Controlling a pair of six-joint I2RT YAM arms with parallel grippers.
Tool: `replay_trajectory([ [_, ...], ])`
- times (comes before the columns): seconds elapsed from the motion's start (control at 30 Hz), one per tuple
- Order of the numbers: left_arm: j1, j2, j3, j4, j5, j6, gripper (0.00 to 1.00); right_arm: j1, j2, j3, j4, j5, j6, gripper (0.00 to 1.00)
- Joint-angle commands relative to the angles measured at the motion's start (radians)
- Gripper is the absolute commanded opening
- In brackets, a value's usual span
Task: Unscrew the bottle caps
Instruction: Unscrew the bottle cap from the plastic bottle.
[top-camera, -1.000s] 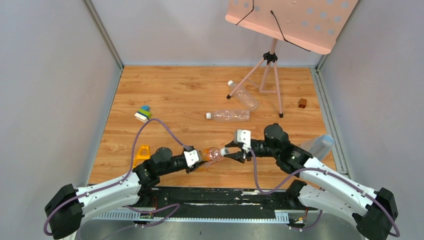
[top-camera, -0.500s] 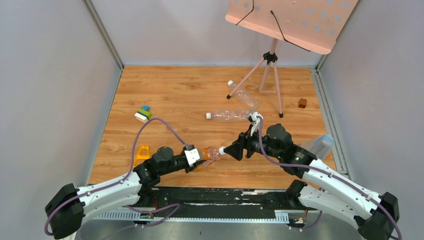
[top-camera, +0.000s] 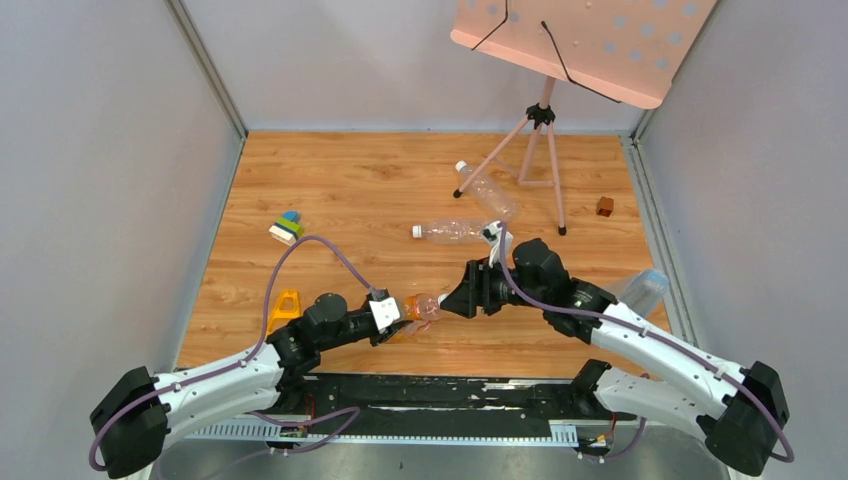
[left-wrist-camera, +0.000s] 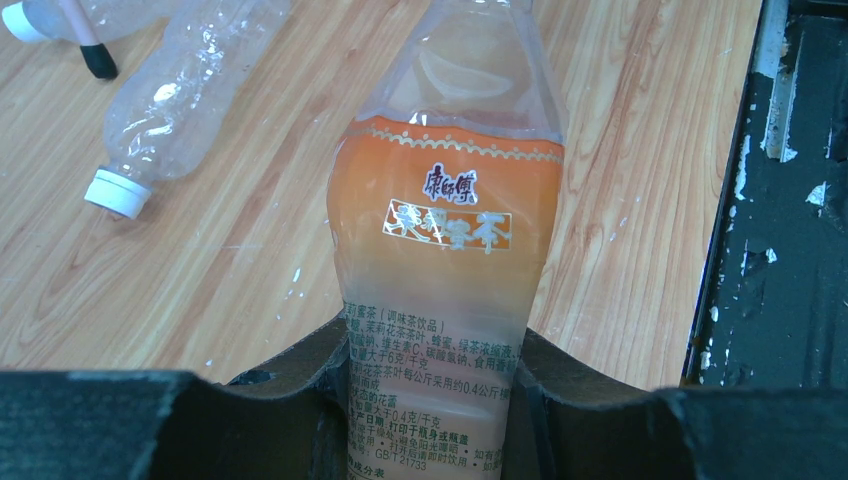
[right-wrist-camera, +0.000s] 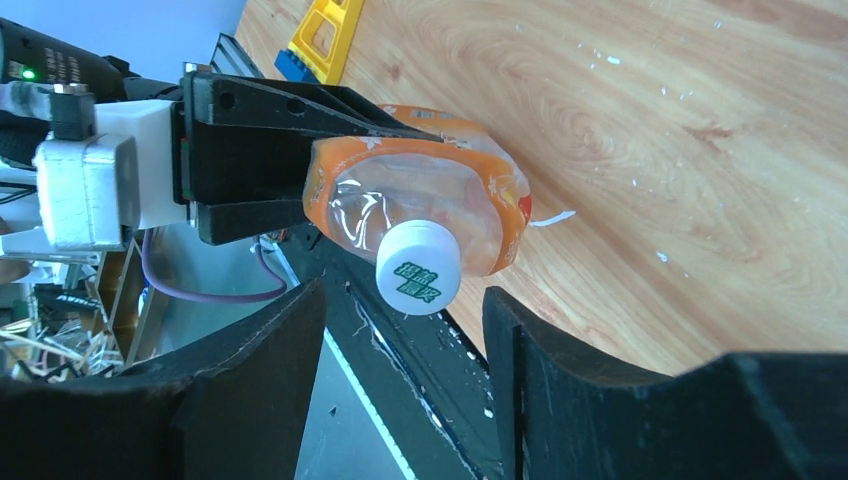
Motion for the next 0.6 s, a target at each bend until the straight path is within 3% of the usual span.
replay_trajectory([
  [0.0,0.002,0.003,0.016,0.035,-0.006,-0.013,0.0,0.003,0.049,0.052,0.054,-0.041,0.038,0.57],
  [0.07,0.002,0.004,0.017,0.035,-0.005,-0.013,0.0,0.002,0.069,0.057,0.056,-0.052,0.024,0.47],
  [0.17,0.003,0.004,0.018,0.035,-0.002,-0.013,0.0,0.002,0.069,0.058,0.052,-0.066,-0.018,0.16],
  [0.23,0.003,0.004,0.018,0.035,-0.004,-0.012,0.0,0.002,0.058,0.053,0.055,-0.075,-0.085,0.02],
  [0.47,0.004,0.013,0.02,0.038,0.005,-0.011,0.0,0.004,0.03,-0.002,0.174,-0.262,-0.588,0.02],
  [0.57,0.003,0.013,0.021,0.035,0.006,-0.011,0.0,0.004,0.034,-0.01,0.239,-0.261,-0.699,0.03],
])
